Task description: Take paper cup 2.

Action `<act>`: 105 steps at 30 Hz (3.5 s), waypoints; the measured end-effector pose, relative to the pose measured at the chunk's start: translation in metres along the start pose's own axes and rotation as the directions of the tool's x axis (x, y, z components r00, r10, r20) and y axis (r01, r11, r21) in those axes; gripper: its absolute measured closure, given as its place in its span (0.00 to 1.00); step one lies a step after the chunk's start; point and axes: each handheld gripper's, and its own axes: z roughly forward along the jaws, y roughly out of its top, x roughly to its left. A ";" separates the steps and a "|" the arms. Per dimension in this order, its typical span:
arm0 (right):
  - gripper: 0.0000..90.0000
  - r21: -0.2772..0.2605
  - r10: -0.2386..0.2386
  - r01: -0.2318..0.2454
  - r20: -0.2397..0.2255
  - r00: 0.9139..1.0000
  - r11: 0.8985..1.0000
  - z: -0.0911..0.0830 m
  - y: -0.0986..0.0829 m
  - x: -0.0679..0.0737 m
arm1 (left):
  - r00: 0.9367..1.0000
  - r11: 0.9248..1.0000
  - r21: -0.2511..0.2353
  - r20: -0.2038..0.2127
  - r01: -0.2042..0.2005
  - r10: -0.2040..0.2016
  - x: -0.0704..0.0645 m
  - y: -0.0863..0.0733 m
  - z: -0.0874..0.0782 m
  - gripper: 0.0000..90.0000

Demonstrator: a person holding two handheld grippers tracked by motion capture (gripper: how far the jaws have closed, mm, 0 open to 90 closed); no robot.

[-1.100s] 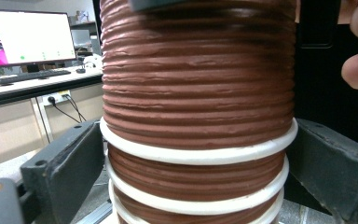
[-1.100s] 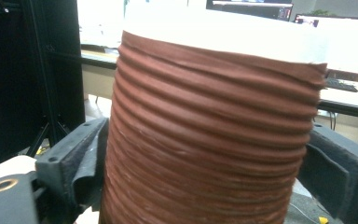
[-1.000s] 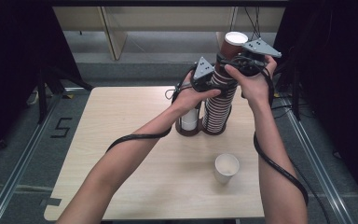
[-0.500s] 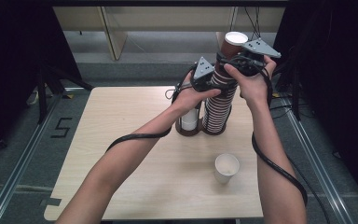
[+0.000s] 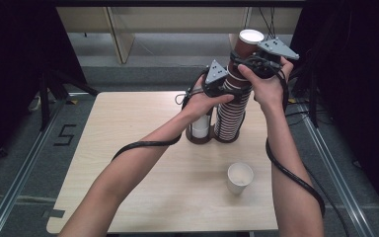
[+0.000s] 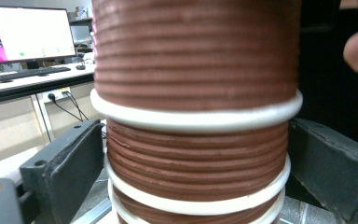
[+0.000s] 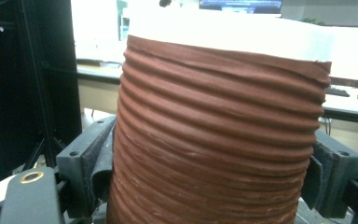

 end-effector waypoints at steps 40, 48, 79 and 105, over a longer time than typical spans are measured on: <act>0.21 -0.180 0.066 -0.066 -0.007 0.998 0.981 -0.016 0.038 -0.008 | 1.000 0.999 0.017 0.000 -0.029 0.029 0.001 0.001 0.000 0.05; 0.22 -0.222 0.083 -0.082 -0.006 0.997 0.972 -0.022 0.047 -0.008 | 1.000 1.000 0.019 -0.001 -0.025 0.025 0.001 0.001 0.000 0.05; 0.22 -0.298 0.113 -0.112 -0.013 0.993 0.948 -0.043 0.056 -0.010 | 0.999 0.999 0.023 0.003 -0.033 0.033 0.000 0.000 0.000 0.05; 0.22 -0.312 0.117 -0.117 -0.018 0.993 0.943 -0.060 0.050 -0.012 | 0.999 0.998 0.022 0.000 -0.054 0.054 -0.001 -0.002 -0.004 0.06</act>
